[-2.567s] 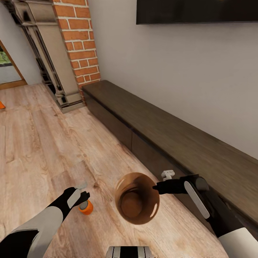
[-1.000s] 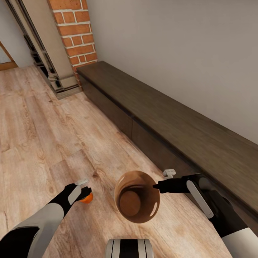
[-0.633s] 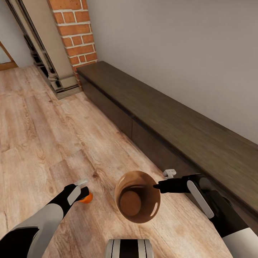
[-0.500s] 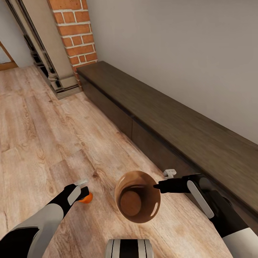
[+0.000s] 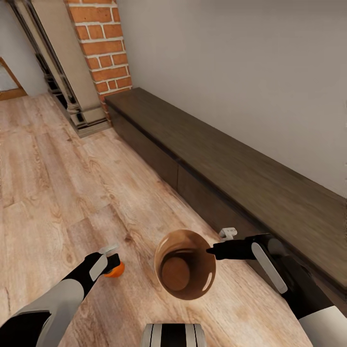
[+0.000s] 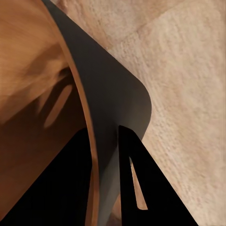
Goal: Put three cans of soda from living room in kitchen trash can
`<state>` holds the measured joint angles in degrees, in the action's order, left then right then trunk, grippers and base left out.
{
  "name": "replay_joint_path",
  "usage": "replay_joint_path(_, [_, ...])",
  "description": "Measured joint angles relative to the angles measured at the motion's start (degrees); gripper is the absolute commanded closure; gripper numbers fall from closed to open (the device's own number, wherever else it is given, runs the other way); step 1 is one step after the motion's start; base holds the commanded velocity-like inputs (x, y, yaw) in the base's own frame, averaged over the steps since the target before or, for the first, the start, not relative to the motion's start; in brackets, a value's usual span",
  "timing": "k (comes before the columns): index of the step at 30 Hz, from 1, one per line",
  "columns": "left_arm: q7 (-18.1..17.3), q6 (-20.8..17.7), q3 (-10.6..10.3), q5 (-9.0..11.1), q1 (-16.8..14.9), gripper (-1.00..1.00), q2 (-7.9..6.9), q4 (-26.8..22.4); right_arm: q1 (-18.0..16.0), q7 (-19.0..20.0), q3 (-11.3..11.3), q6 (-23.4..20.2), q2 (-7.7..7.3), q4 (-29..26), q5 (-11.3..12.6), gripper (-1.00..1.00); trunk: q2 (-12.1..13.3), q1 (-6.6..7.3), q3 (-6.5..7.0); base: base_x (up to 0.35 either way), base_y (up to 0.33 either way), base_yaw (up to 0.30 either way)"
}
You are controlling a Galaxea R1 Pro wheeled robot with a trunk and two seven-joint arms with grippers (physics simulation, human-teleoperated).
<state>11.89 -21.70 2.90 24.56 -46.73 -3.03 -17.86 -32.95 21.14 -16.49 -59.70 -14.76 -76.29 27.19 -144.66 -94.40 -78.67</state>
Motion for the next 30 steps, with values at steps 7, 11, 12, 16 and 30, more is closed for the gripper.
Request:
replay_joint_path(7, [-0.2,0.4,0.2,0.0,0.4,1.00,0.02,0.0,0.0,-0.2,-0.1,0.1,0.14,0.3,-0.5,1.00,0.1,0.18,1.55,0.000,0.000,0.000])
replay_joint_path(11, [-0.2,0.4,0.2,0.0,0.4,1.00,0.01,0.0,0.0,-0.1,-0.1,0.0,0.16,0.3,-0.1,1.00,0.1,0.28,2.43,0.000,0.000,0.000])
replay_joint_path(12, [-0.2,0.5,0.2,0.0,0.4,1.00,0.00,0.0,0.0,-0.1,-0.1,0.0,0.18,0.3,-0.2,1.00,0.2,0.31,2.66,0.000,0.000,0.000])
replay_joint_path(16, [-0.9,1.6,0.3,0.1,1.3,1.00,0.15,-1.0,-0.1,-0.5,-0.5,-0.1,0.56,1.3,0.0,1.00,0.2,0.41,3.54,0.000,0.000,0.000])
replay_joint_path(30, [-0.7,-5.3,4.7,7.0,32.3,1.00,0.81,-51.7,-0.2,-8.6,-0.4,-0.1,0.97,4.4,-1.8,1.00,0.4,0.77,6.64,0.000,0.000,0.063])
